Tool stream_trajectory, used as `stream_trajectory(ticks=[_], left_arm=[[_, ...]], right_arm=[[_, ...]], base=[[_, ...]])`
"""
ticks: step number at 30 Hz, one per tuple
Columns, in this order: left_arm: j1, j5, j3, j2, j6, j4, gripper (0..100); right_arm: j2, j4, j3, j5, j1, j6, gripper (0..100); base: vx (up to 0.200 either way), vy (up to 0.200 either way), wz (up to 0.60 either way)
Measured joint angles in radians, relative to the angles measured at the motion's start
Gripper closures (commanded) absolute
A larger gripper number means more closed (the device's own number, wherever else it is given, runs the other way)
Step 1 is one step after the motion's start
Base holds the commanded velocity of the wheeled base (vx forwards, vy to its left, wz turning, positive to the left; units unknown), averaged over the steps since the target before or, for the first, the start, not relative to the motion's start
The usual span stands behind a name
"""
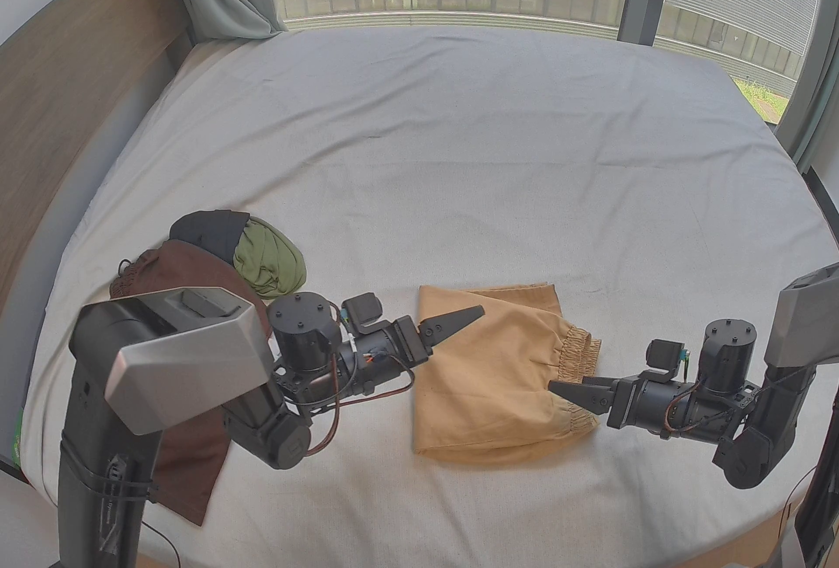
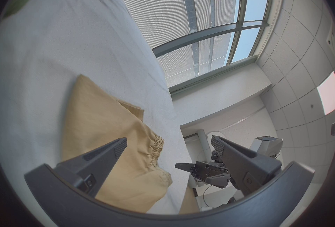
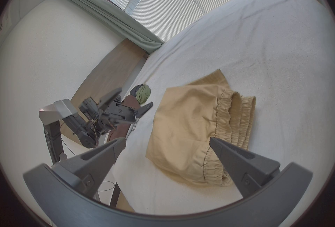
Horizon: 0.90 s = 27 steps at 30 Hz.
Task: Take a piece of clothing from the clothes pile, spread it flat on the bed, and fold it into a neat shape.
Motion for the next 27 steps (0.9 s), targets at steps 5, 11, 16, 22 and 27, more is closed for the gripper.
stream_trajectory(ticks=[5,11,16,22,27], left_arm=[[0.031,0.001,0.103,-0.064,0.064,-0.001,0],[0.114,0.003,0.217,-0.145,0.179,-0.002,0],[0.177,0.000,0.315,-0.196,0.257,-0.002,0],[0.257,-0.007,0.370,-0.226,0.390,-0.003,0],[0.298,-0.023,0.406,-0.240,0.499,-0.003,0]], right_arm=[[0.039,0.000,0.004,-0.001,0.009,0.000,0],[0.084,-0.001,0.006,-0.001,0.012,0.000,0],[0.125,-0.002,0.003,-0.001,0.012,0.000,0],[0.184,-0.005,-0.010,-0.001,0.003,-0.010,0],[0.224,-0.007,-0.021,-0.001,-0.001,-0.023,0]], base=[[0.000,0.000,0.00],[0.000,0.000,0.00],[0.000,0.000,0.00],[0.000,0.000,0.00],[0.000,0.000,0.00]])
